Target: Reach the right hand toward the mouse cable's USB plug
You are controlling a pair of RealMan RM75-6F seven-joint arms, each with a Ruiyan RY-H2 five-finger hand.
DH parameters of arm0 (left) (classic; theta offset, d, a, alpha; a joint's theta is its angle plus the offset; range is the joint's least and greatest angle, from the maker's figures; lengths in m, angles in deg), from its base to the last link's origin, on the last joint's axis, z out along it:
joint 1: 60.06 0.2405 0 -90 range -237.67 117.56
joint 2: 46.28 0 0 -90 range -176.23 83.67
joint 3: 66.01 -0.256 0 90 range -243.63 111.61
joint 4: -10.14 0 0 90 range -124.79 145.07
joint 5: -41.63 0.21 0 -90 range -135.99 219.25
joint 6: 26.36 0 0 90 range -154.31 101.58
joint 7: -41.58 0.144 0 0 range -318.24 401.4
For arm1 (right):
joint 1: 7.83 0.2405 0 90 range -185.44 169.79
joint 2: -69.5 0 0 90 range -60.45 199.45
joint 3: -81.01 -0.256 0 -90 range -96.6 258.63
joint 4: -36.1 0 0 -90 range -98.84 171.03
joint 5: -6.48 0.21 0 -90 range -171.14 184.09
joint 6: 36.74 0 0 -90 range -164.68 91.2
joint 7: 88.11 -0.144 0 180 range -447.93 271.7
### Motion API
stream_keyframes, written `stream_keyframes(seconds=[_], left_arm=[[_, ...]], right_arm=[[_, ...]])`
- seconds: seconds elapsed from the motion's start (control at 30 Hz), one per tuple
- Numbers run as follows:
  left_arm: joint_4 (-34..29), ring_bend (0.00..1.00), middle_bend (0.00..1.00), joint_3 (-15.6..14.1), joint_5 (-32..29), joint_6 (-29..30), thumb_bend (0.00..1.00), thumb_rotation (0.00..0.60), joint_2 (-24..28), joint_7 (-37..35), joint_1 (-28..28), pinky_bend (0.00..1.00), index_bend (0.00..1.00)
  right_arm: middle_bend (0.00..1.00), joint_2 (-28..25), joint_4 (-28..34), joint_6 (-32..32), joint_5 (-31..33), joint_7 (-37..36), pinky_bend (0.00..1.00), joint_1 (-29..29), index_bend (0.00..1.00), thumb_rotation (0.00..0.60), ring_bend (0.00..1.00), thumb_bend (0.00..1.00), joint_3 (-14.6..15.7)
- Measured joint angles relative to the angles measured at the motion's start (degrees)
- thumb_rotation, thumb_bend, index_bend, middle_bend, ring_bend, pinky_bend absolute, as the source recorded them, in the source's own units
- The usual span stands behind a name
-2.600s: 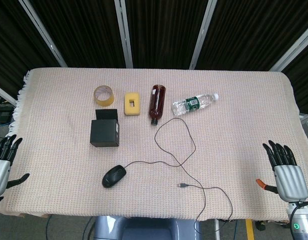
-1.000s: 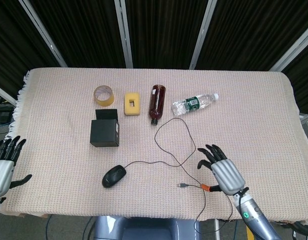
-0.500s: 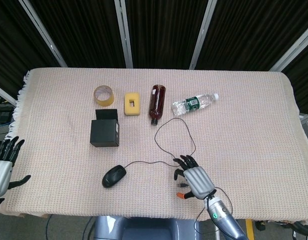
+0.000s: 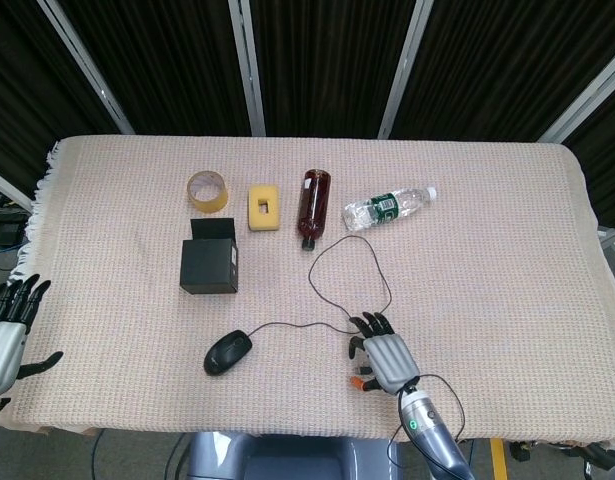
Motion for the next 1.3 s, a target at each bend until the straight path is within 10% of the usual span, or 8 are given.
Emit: stream_keyframes(seconds=[1.3], left_arm=[[-1.3,0.0,0.0,0.0,-1.3,-1.3,0.08,0.6,0.6,-1.3,-0.1,0.0,0.0]], right_arm=[[0.2,0.8,-6.4,-0.2,1.3,-4.0,0.0,-1.0,0.6,0.6,0.0,0.37,2.4]])
